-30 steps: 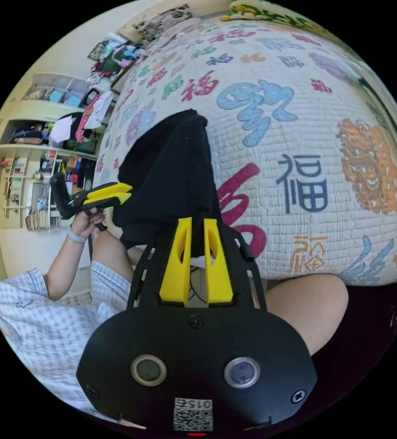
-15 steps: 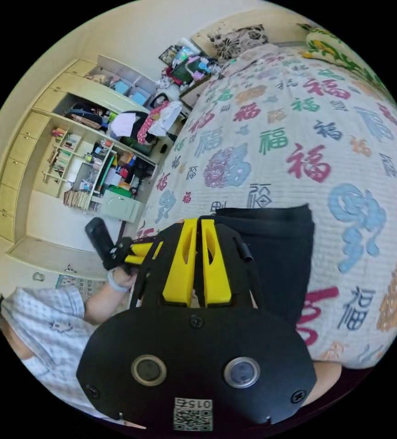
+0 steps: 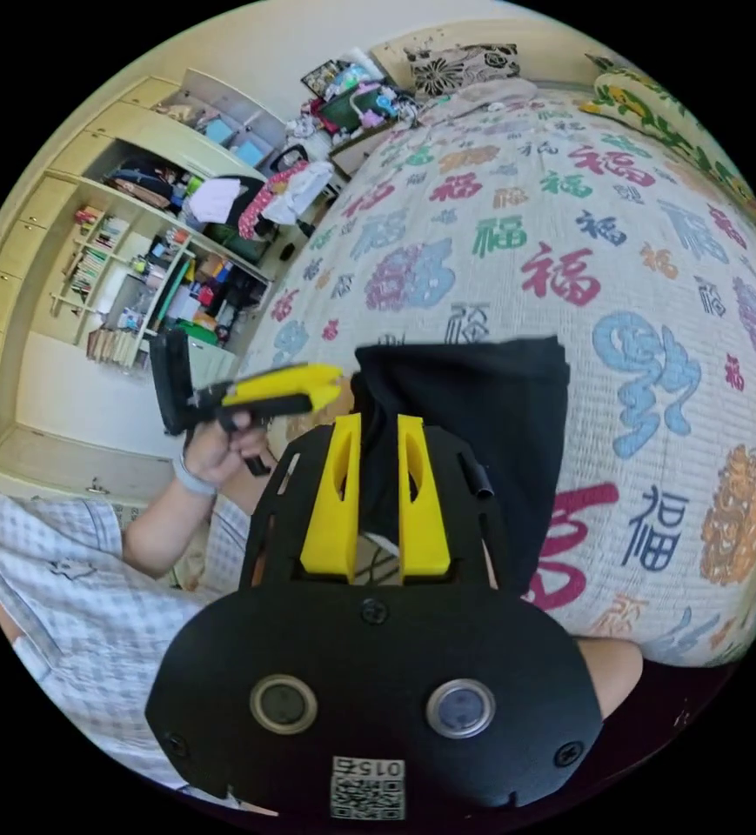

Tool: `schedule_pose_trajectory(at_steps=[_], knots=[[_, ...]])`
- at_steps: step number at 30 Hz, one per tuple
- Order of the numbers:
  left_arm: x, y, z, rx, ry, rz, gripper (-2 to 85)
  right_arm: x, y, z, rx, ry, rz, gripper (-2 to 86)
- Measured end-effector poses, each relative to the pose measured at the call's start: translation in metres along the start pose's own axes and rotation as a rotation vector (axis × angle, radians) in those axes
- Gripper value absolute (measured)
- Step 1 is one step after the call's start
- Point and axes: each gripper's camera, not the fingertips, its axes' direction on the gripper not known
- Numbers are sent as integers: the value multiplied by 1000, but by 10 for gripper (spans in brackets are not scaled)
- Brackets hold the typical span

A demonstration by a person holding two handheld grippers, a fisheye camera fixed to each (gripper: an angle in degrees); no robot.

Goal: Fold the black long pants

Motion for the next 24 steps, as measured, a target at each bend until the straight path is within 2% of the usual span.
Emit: schedule_pose_trajectory(at_steps=[5, 7, 9, 13, 15, 17, 19, 22, 24], knots=[[-7, -16, 37, -27, 3, -130, 88, -31, 20, 63, -157, 148, -90, 71], [-11, -21, 37, -4, -12, -165, 7, -36, 23, 73, -180, 152, -114, 38], [-12, -24, 23, 52, 18, -153, -2, -41, 27, 68, -168, 134, -134, 17], [-8, -28, 2, 70, -125, -111, -7, -55, 39, 63, -174, 107, -186, 5], [-5, -29, 5, 69, -48, -110, -5, -55, 41, 74, -196, 136, -193, 6], [14, -35, 11, 73, 22, -51, 1, -48, 44, 82, -195, 99, -158, 11], [55, -54, 32, 32, 51, 106, 39, -44, 45, 81, -191, 82, -134, 22], [109, -87, 76, -108, -62, 343, 101, -38, 52, 56, -142, 24, -84, 54], [138, -104, 101, -146, -101, 487, 109, -34, 62, 27, -61, -37, -87, 69]])
